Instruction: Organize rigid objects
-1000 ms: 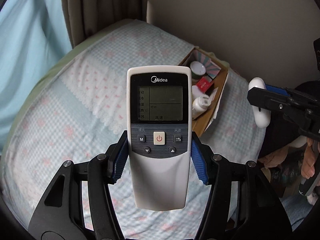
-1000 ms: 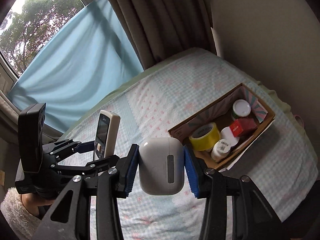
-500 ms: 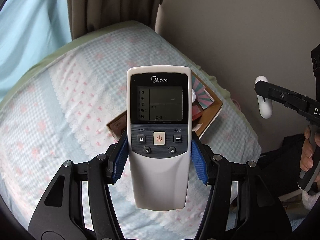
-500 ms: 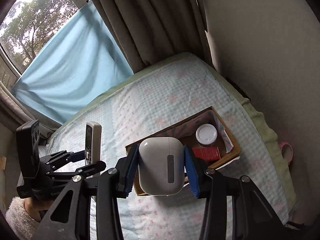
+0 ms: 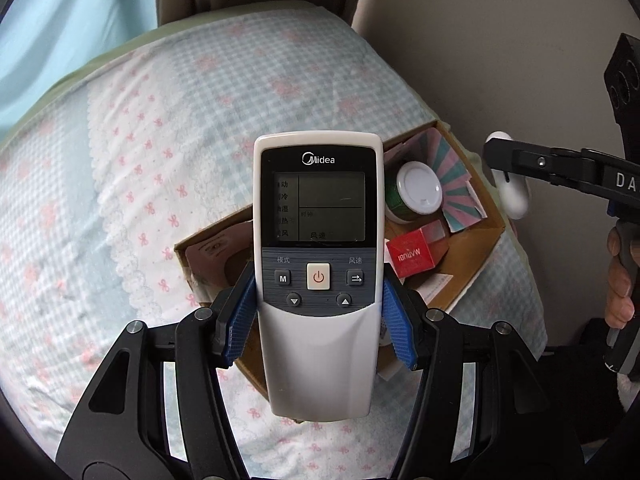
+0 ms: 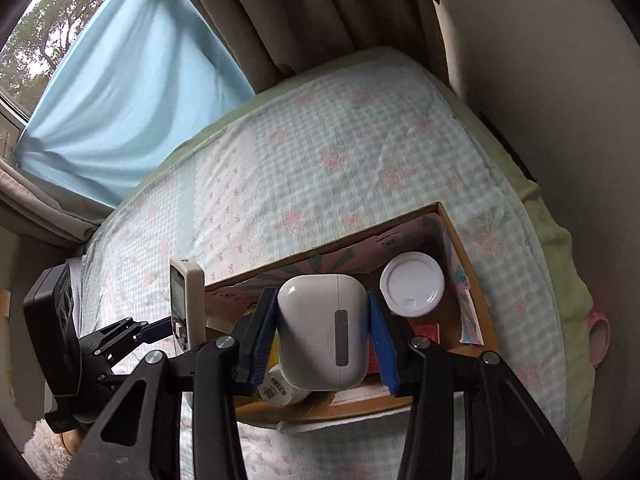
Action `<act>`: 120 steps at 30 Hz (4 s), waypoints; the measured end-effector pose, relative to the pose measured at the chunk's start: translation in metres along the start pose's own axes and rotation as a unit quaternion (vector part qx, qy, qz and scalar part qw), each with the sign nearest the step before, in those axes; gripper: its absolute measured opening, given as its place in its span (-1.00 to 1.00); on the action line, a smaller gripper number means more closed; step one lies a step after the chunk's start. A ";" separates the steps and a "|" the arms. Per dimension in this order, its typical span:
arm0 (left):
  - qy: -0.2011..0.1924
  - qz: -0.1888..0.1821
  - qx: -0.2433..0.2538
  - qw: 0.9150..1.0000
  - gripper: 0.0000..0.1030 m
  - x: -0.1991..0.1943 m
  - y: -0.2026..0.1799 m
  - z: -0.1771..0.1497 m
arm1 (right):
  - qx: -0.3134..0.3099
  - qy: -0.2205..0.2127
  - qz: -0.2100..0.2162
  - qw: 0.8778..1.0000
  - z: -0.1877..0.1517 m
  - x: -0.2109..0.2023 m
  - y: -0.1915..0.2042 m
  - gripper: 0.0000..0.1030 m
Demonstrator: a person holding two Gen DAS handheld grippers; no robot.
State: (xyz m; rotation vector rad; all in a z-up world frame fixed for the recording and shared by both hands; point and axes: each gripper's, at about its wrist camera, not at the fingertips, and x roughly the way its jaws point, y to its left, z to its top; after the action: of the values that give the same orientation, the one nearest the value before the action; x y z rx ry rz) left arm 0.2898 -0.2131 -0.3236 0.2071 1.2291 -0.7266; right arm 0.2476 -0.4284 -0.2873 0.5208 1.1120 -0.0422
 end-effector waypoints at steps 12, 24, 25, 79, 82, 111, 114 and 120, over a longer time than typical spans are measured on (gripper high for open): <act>0.001 0.014 -0.002 1.000 0.05 0.043 0.006 -0.006 | -0.020 0.079 0.007 0.997 0.005 0.092 0.000 -0.20; 0.002 0.028 0.007 1.000 0.98 0.039 0.002 -0.012 | 0.001 0.119 0.003 0.993 0.005 0.114 -0.004 0.69; 0.000 0.024 0.005 1.000 0.99 0.037 0.003 -0.013 | 0.010 0.113 0.001 0.994 0.005 0.111 -0.006 0.84; -0.326 0.209 -0.162 0.907 0.99 -0.420 0.008 -0.216 | -0.230 -0.254 -0.040 0.939 -0.153 -0.263 0.262 0.96; -0.334 0.209 -0.162 0.905 0.99 -0.425 0.007 -0.221 | -0.221 -0.258 -0.042 0.940 -0.160 -0.265 0.262 0.96; -0.355 0.217 -0.146 0.898 0.99 -0.436 -0.003 -0.227 | -0.213 -0.291 -0.056 0.931 -0.165 -0.282 0.261 0.96; -0.355 0.218 -0.142 0.898 0.99 -0.436 -0.006 -0.225 | -0.213 -0.290 -0.056 0.931 -0.165 -0.282 0.260 0.96; -0.351 0.225 -0.139 0.898 0.99 -0.434 -0.012 -0.223 | -0.214 -0.290 -0.055 0.931 -0.165 -0.283 0.260 0.96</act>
State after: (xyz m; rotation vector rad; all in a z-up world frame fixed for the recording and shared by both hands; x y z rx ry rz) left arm 0.0453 0.0637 -0.0042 -0.0198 0.5405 -0.1728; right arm 0.0547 -0.1932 -0.0007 0.0369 0.5398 -0.0464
